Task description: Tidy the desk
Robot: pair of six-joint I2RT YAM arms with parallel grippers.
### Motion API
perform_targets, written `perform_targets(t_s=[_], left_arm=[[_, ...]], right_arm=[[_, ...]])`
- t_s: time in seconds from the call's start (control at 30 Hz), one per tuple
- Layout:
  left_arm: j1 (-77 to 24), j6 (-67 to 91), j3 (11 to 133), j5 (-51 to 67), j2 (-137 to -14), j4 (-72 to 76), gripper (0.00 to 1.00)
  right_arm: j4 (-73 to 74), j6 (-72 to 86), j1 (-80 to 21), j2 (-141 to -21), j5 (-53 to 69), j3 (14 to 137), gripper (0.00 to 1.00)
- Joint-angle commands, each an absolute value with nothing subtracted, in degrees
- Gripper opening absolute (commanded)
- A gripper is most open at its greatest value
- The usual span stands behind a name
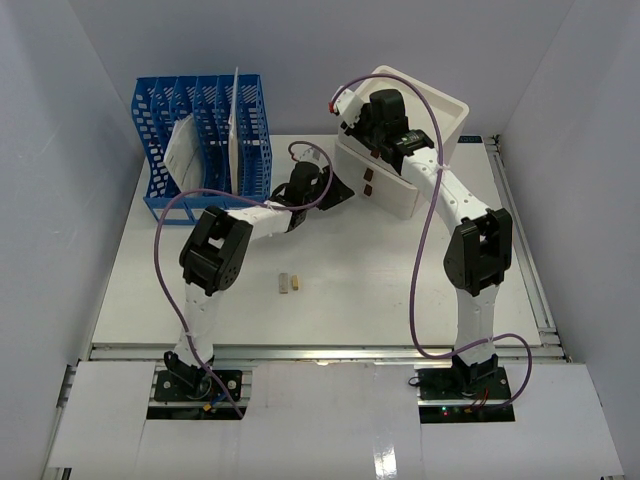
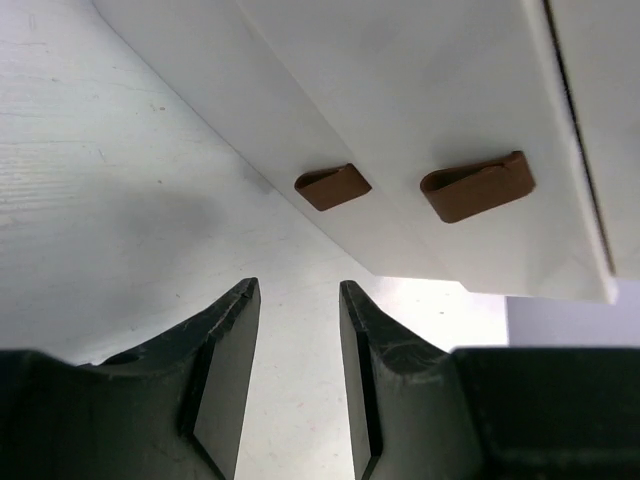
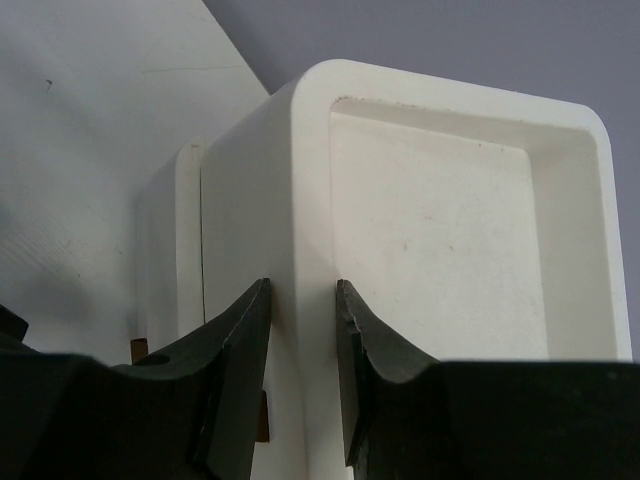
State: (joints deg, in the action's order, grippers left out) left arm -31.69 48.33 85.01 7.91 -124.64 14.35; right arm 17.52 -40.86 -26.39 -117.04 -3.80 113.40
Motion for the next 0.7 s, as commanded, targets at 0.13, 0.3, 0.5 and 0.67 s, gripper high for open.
perform_targets(t_s=[0.13, 0.3, 0.5, 0.67], left_arm=[[-30.77, 53.17, 93.98, 18.09, -125.01, 22.77, 0.47], [-30.73, 53.68, 106.31, 20.9, -133.33, 19.65, 0.47], [-30.69, 53.0, 104.84, 21.16, -133.26, 22.56, 0.48], [-30.41, 51.08, 93.31, 19.96, -127.76, 28.54, 0.48]], right_arm=[[27.05, -37.27, -27.69, -117.15, -1.14, 111.15, 0.21], [27.42, -37.73, -27.69, -116.7, -1.87, 111.09, 0.21], [27.77, -37.79, -27.6, -116.44, -2.2, 111.27, 0.21], [27.77, -37.36, -27.6, -116.5, -2.16, 111.75, 0.21]])
